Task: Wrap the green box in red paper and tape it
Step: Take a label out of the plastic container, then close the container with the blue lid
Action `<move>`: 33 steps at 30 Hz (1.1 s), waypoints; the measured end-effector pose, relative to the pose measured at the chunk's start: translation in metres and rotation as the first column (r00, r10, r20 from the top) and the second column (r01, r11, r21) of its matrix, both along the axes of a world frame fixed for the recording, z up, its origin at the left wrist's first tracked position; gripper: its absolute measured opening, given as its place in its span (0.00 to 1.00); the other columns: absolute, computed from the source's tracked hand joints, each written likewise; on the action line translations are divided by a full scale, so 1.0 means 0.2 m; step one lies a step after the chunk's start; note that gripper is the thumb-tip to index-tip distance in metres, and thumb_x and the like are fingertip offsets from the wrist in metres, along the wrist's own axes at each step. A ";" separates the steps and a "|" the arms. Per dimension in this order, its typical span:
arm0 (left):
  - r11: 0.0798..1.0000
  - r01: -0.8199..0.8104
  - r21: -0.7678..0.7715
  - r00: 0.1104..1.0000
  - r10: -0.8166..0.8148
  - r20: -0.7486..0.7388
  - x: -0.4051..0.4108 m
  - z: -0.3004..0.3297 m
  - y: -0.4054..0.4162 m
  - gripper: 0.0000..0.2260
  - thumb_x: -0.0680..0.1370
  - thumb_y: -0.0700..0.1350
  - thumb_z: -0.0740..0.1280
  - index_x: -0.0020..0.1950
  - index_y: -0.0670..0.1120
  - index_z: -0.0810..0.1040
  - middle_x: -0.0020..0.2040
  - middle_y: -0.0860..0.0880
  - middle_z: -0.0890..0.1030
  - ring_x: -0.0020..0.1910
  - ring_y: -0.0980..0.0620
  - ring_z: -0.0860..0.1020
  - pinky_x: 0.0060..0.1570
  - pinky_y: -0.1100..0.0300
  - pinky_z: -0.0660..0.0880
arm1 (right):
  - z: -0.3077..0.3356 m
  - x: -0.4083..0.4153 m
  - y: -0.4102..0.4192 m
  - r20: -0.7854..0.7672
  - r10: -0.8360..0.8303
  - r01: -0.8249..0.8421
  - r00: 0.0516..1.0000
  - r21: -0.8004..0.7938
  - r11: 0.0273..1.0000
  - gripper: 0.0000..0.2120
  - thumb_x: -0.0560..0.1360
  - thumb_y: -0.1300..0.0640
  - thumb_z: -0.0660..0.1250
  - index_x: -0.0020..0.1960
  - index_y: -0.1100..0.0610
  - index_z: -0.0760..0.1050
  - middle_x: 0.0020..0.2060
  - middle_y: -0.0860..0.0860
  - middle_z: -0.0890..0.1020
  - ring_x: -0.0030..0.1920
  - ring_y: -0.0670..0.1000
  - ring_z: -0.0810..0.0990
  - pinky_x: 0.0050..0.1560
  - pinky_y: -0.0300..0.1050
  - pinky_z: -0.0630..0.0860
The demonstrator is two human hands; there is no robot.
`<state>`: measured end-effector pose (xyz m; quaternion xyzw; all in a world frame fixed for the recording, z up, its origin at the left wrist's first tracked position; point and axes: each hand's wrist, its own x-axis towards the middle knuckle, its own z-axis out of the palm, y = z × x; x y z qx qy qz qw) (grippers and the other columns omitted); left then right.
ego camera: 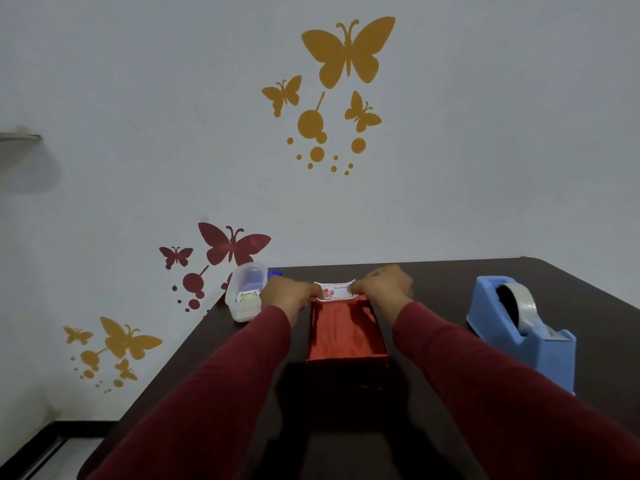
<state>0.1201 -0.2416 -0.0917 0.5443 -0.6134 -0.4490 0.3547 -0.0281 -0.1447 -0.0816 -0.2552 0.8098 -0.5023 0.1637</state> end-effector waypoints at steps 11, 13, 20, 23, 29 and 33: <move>0.999 0.046 -0.013 0.999 -0.046 0.026 -0.04 -0.07 -0.06 0.07 0.71 0.43 0.76 0.47 0.43 0.85 0.40 0.45 0.83 0.34 0.46 0.78 0.39 0.57 0.75 | -0.09 -0.03 -0.05 0.023 -0.010 0.012 1.000 -0.083 0.996 0.27 0.71 0.60 0.72 0.70 0.54 0.77 0.67 0.55 0.78 0.63 0.57 0.80 0.60 0.45 0.78; 0.995 0.099 -0.020 0.994 -0.098 0.044 -0.07 -0.12 -0.07 0.07 0.75 0.44 0.72 0.50 0.43 0.85 0.46 0.44 0.85 0.43 0.44 0.83 0.49 0.55 0.80 | -0.11 -0.03 -0.06 0.033 0.045 -0.043 0.998 -0.053 0.998 0.14 0.73 0.55 0.69 0.58 0.53 0.83 0.61 0.54 0.82 0.57 0.55 0.82 0.59 0.47 0.80; 0.996 0.070 0.061 0.997 -0.069 -0.015 -0.13 -0.12 -0.02 0.18 0.85 0.50 0.60 0.64 0.39 0.80 0.60 0.41 0.82 0.58 0.43 0.81 0.54 0.58 0.73 | -0.14 -0.02 -0.11 -0.011 0.141 -0.139 0.990 0.098 0.985 0.20 0.83 0.47 0.60 0.69 0.55 0.78 0.67 0.54 0.80 0.68 0.58 0.77 0.65 0.43 0.72; 0.990 0.085 0.109 0.996 -0.081 -0.045 -0.12 -0.10 -0.01 0.19 0.86 0.52 0.58 0.64 0.39 0.78 0.57 0.42 0.82 0.55 0.44 0.81 0.53 0.58 0.73 | -0.12 -0.02 -0.10 0.040 0.116 -0.120 0.992 0.106 0.987 0.21 0.85 0.48 0.55 0.67 0.58 0.78 0.66 0.58 0.80 0.66 0.60 0.77 0.62 0.44 0.72; 0.935 0.277 0.220 0.959 -0.254 -0.127 -0.10 -0.14 0.00 0.15 0.80 0.47 0.72 0.63 0.41 0.78 0.50 0.42 0.86 0.46 0.44 0.85 0.41 0.54 0.81 | -0.22 -0.06 -0.12 0.184 0.252 -0.260 0.950 0.021 0.965 0.32 0.61 0.41 0.80 0.59 0.57 0.82 0.52 0.55 0.86 0.49 0.55 0.87 0.54 0.51 0.84; 0.936 0.273 0.223 0.957 -0.241 -0.160 -0.08 -0.13 0.01 0.12 0.83 0.46 0.65 0.63 0.41 0.78 0.53 0.41 0.85 0.50 0.44 0.84 0.49 0.53 0.81 | -0.16 -0.04 -0.10 0.061 0.177 -0.181 0.982 0.059 0.982 0.17 0.79 0.54 0.65 0.63 0.63 0.80 0.57 0.59 0.83 0.55 0.58 0.83 0.56 0.46 0.78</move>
